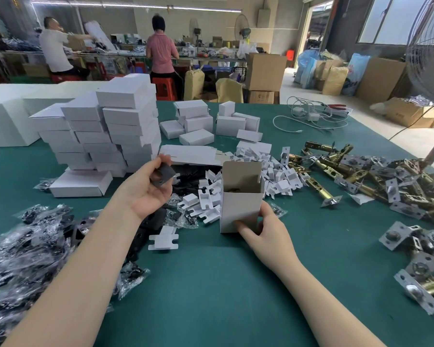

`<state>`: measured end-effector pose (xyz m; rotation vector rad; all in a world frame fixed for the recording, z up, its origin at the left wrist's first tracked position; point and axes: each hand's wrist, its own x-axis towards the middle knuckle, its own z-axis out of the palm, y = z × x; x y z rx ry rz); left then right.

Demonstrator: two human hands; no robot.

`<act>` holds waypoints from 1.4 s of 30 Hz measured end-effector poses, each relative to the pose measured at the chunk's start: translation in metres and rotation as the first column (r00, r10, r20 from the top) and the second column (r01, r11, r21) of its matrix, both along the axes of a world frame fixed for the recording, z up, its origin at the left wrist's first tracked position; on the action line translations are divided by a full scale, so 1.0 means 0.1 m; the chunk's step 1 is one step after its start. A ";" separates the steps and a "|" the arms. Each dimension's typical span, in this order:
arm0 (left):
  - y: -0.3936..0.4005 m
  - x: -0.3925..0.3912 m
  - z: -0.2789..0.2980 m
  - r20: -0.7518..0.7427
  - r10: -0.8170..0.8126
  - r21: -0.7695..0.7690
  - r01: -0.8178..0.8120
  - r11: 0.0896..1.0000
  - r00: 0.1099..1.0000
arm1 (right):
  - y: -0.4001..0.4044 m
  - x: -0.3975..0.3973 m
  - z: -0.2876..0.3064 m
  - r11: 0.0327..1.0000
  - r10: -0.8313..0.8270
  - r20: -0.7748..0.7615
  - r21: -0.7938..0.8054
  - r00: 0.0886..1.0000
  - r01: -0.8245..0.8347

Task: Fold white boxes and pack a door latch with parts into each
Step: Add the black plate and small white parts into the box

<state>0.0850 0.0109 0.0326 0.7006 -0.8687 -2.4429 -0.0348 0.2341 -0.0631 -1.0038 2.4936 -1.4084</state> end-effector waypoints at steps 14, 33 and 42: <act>0.65 -0.30 0.43 0.099 -0.003 -0.990 0.099 -0.096 0.995 | -0.02 -0.02 -0.02 1.000 -0.027 0.011 0.003 1.000 0.027; 0.66 -0.64 0.54 0.471 0.079 -0.769 0.453 -0.451 0.878 | -0.05 -0.07 -0.08 1.000 -0.009 0.008 -0.005 1.000 0.009; 0.68 -0.67 0.48 0.529 0.099 -0.698 0.498 -0.515 0.843 | -0.04 -0.07 -0.07 1.000 -0.012 0.016 -0.001 1.000 0.012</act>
